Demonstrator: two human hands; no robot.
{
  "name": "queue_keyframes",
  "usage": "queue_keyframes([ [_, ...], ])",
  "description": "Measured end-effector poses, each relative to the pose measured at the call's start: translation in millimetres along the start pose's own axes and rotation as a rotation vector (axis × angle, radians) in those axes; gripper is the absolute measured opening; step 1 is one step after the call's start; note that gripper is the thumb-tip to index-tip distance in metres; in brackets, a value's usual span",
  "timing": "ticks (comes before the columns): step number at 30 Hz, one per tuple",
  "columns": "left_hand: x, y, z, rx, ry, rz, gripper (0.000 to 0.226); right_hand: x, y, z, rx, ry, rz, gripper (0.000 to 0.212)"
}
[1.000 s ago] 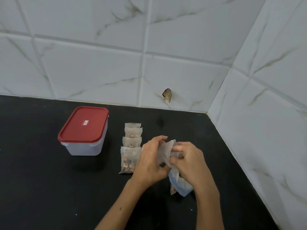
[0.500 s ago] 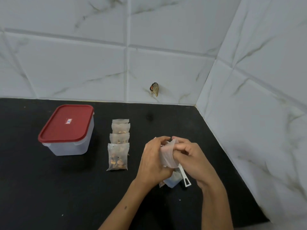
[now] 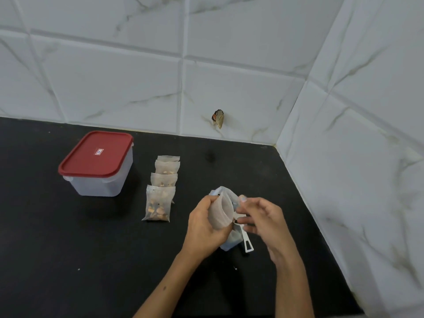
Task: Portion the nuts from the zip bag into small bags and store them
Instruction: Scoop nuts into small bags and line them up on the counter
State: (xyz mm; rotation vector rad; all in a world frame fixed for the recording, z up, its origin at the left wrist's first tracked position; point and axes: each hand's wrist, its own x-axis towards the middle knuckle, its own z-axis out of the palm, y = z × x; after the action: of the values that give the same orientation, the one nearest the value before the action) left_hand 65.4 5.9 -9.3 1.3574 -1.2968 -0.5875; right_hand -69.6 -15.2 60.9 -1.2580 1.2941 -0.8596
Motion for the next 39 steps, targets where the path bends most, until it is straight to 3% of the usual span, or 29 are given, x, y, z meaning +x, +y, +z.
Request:
queue_keyframes([
  [5,4,7,1,0.028,0.0,-0.046,0.032,1,-5,11,-0.139,-0.024,-0.161,0.005],
  [8,5,5,-4,0.079,0.083,-0.114,0.035,9,3,3,-0.203,0.139,-0.11,0.019],
  [10,8,3,-8,0.135,0.134,-0.21,0.032,18,17,-7,-0.495,0.301,0.026,0.026],
  [12,13,0,-11,0.213,0.142,-0.338,0.039,23,35,-10,-0.675,0.286,0.269,0.033],
  [14,16,-2,-10,0.269,0.125,-0.431,0.05,28,54,-7,-0.644,0.171,0.446,0.044],
  [16,16,-2,-10,0.322,0.129,-0.487,0.06,31,63,-3,-0.487,0.122,0.496,0.039],
  [18,16,-3,-12,0.367,0.111,-0.53,0.065,30,60,-1,-0.398,0.109,0.462,0.022],
  [20,17,-7,-15,0.328,0.024,-0.649,0.064,31,56,-1,-0.459,0.117,0.371,0.01],
  [23,15,-13,-14,0.13,-0.073,-0.789,0.055,28,48,3,-0.61,0.166,0.238,0.009],
  [27,12,-1,-8,-0.065,-0.015,-0.702,0.043,25,37,7,-0.513,0.213,0.209,0.012],
  [30,15,9,-9,-0.103,0.006,-0.575,0.039,19,22,2,-0.495,0.271,0.05,0.016],
  [32,21,7,-12,-0.051,-0.025,-0.566,0.046,21,12,0,-0.516,0.283,-0.047,0.017],
  [35,26,1,-15,0.255,-0.143,-0.707,0.048,26,16,4,-0.643,0.254,-0.055,0.022],
  [39,26,6,-11,0.305,-0.295,-0.782,0.07,31,25,2,-0.64,0.24,-0.064,0.023],
])
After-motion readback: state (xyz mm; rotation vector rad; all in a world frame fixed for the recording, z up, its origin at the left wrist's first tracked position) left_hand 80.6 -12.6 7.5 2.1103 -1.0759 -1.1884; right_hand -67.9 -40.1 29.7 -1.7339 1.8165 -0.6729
